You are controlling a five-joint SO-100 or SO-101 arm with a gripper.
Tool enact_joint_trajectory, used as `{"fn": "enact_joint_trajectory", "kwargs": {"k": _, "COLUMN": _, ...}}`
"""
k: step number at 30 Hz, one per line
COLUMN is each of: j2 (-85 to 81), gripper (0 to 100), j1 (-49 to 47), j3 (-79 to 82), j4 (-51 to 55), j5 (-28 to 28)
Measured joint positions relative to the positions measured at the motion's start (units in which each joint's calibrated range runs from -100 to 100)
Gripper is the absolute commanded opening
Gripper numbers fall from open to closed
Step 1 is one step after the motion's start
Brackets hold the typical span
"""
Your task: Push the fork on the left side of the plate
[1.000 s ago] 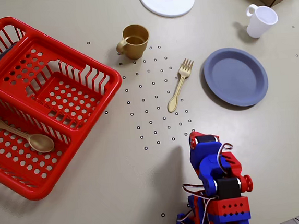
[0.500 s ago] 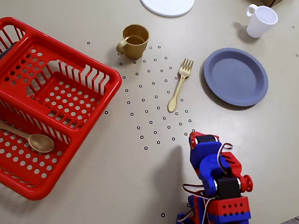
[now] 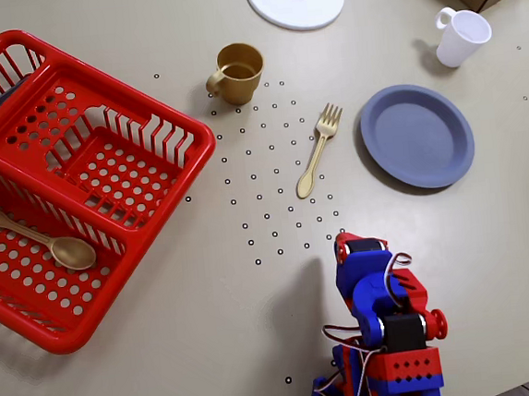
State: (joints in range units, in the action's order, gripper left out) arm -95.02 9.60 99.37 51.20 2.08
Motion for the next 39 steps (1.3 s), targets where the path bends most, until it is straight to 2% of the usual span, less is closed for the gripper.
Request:
{"fn": "enact_joint_trajectory", "kwargs": {"k": 23, "j2": 0.0, "gripper": 0, "j1": 0.0, "j3": 0.0, "j4": 0.0, "j5": 0.7}}
{"fn": "enact_joint_trajectory", "kwargs": {"k": 28, "j2": 0.7, "gripper": 0, "j1": -3.2, "j3": -0.6, "j4": 0.0, "j5": 1.4}}
{"fn": "enact_joint_trajectory", "kwargs": {"k": 31, "j2": 8.7, "gripper": 0, "j1": -5.6, "j3": -3.8, "j4": 0.0, "j5": 1.4}}
{"fn": "enact_joint_trajectory", "kwargs": {"k": 39, "j2": 32.8, "gripper": 0, "j1": -8.8, "j3": -27.9, "j4": 0.0, "j5": 1.1}}
